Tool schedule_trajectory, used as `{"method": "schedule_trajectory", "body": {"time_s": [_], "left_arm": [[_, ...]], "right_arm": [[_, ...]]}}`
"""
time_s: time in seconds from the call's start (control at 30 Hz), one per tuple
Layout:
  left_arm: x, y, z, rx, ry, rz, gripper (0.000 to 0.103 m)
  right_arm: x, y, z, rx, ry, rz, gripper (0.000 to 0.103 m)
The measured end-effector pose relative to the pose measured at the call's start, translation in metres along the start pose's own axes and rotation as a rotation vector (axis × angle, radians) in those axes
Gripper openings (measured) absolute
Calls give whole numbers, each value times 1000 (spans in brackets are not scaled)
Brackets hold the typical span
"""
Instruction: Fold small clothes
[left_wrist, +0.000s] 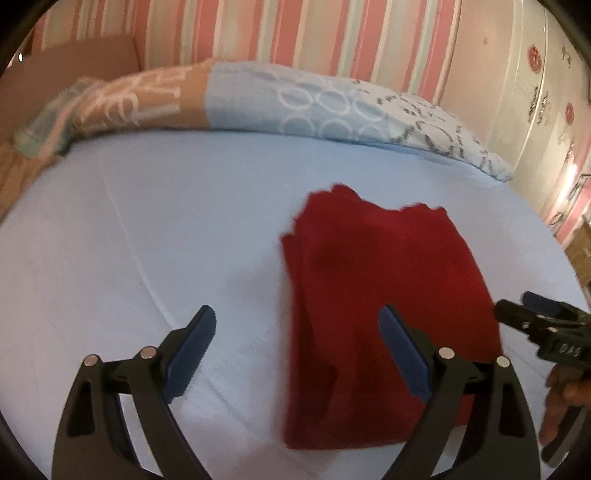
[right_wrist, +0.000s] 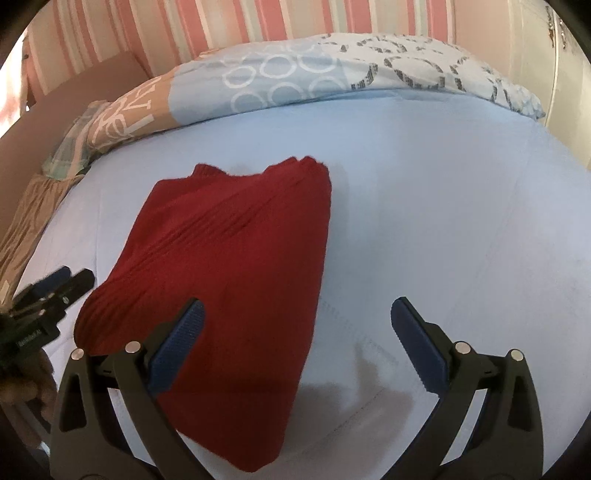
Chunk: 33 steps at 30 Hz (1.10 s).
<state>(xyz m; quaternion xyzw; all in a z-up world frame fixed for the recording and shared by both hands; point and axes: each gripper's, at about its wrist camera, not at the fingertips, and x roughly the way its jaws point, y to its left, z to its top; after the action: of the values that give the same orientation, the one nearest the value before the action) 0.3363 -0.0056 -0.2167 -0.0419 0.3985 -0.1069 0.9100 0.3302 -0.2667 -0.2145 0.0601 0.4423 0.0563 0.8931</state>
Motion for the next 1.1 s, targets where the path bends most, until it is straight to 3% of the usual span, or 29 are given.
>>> {"method": "schedule_trajectory", "body": {"time_s": [0.07,0.3,0.47,0.57,0.8,1.1], "left_arm": [[6,-2,-4,-26,18,-42,90],[43,11,-18,-158,123,-77,92],[48,11,-21,-187,123,-127,88],[47,5,-22,-177,122,-162,68],[39,-9,-20,-107,69,-110,51],[18,-35,-15,-1,-13,-40,34]], "right_arm": [[3,2,-2,-1,7,5,100],[24,5,-5,6,40,34,100],[39,0,-13,78,82,116,99],[48,5,-17,96,114,185,82],[37,16,-21,40,41,140,51],[15,36,-18,-82,-74,44,42]]}}
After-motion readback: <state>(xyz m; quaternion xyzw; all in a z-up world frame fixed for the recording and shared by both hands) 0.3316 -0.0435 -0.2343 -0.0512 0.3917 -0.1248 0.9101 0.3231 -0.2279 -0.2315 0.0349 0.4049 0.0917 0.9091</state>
